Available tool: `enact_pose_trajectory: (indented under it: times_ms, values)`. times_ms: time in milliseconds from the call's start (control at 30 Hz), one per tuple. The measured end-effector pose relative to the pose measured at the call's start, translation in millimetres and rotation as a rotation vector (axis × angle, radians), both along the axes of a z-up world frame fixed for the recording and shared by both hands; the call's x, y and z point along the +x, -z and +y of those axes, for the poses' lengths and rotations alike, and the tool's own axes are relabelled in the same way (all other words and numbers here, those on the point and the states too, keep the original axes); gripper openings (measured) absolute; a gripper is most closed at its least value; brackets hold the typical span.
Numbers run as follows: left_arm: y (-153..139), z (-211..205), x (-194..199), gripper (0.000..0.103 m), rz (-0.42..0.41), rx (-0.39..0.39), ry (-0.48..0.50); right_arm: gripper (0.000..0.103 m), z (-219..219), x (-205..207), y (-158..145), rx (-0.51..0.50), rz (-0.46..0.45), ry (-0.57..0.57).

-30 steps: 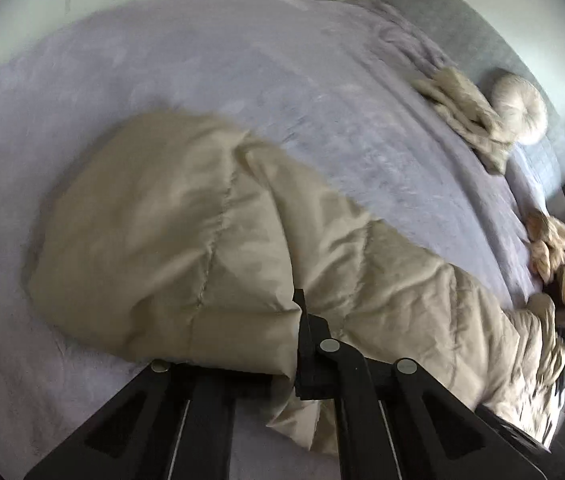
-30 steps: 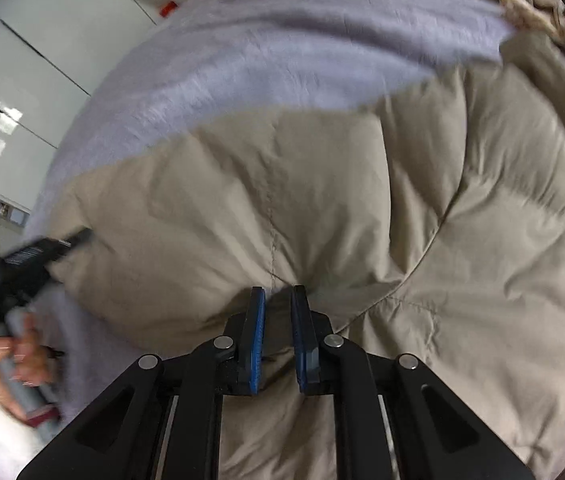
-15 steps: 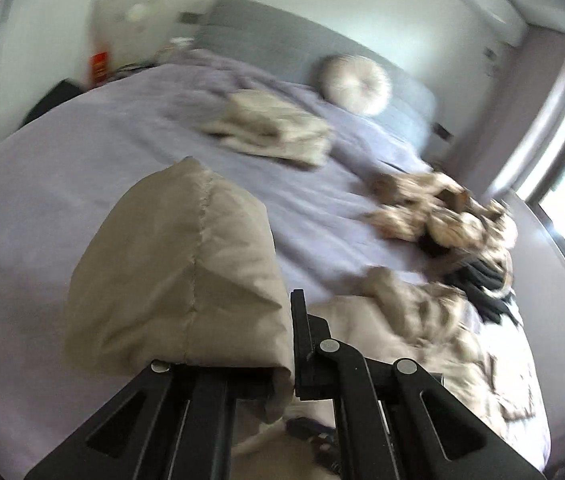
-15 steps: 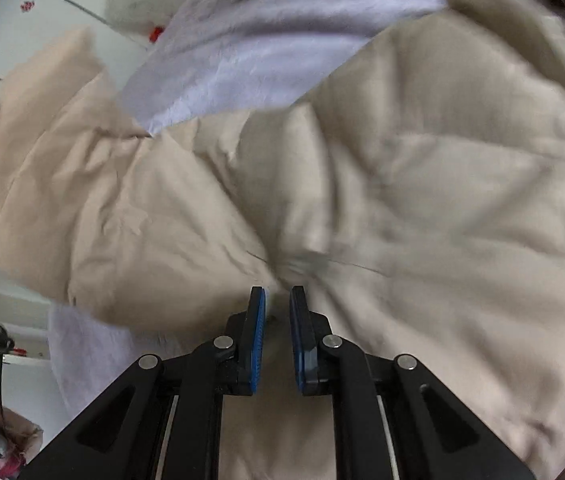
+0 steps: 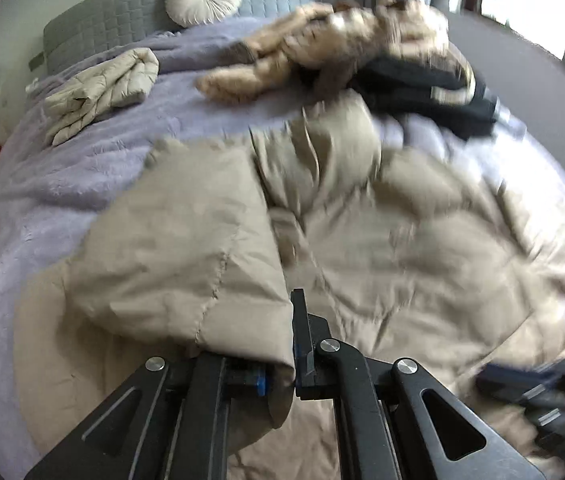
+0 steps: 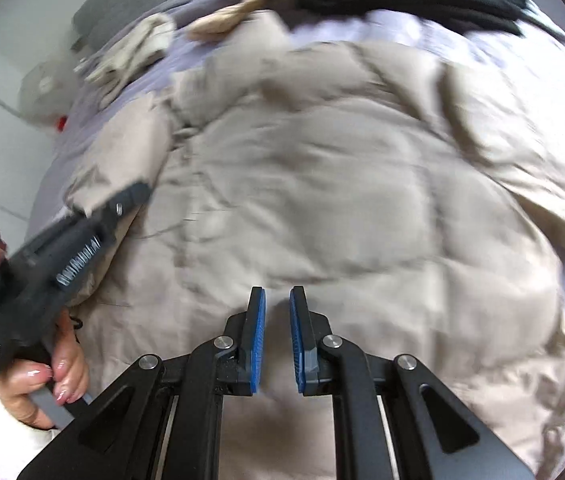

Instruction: Fold large clothes

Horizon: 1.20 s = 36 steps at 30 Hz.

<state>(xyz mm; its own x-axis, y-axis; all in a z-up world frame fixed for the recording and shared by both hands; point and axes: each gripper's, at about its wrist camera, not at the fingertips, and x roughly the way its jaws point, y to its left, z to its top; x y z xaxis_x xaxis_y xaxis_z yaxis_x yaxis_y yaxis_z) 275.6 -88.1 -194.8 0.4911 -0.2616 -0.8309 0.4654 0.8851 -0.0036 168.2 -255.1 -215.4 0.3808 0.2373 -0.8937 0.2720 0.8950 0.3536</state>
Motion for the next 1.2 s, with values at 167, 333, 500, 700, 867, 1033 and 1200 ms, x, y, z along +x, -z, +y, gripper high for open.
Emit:
enact_pose_trajectory:
  times_ms: [167, 333, 500, 700, 867, 1033, 1200]
  values:
    - [7.2, 3.3, -9.5, 0.089, 0.000, 0.021, -0.010, 0.015, -17.1, -9.4, -2.8, 0.015, 0.000, 0.011]
    - [-16.5, 28.2, -27.5, 0.092, -0.043, 0.028, -0.017, 0.070, -10.1, 5.0, -19.7, -0.012, -0.016, -0.003]
    - [-29.7, 120.2, -38.5, 0.092, -0.087, 0.057, -0.224, 0.083, 28.0, 29.7, -54.2, -0.100, -0.118, -0.130]
    - [11.8, 213.1, -38.2, 0.092, 0.049, 0.189, -0.456, 0.083, 128.0, 86.7, -59.6, -0.336, -0.163, -0.365]
    - [41.5, 226.7, -20.7, 0.092, 0.077, 0.219, -0.466, 0.083, 179.3, 133.6, -37.7, -0.540, -0.151, -0.414]
    - [39.6, 239.1, 10.8, 0.092, 0.017, 0.176, -0.585, 0.012, 167.1, 155.5, -36.3, -0.549, -0.143, -0.367]
    - [40.5, 251.3, 18.2, 0.092, 0.017, 0.131, -0.602, 0.004, 89.2, 102.1, -66.4, -0.314, -0.220, -0.148]
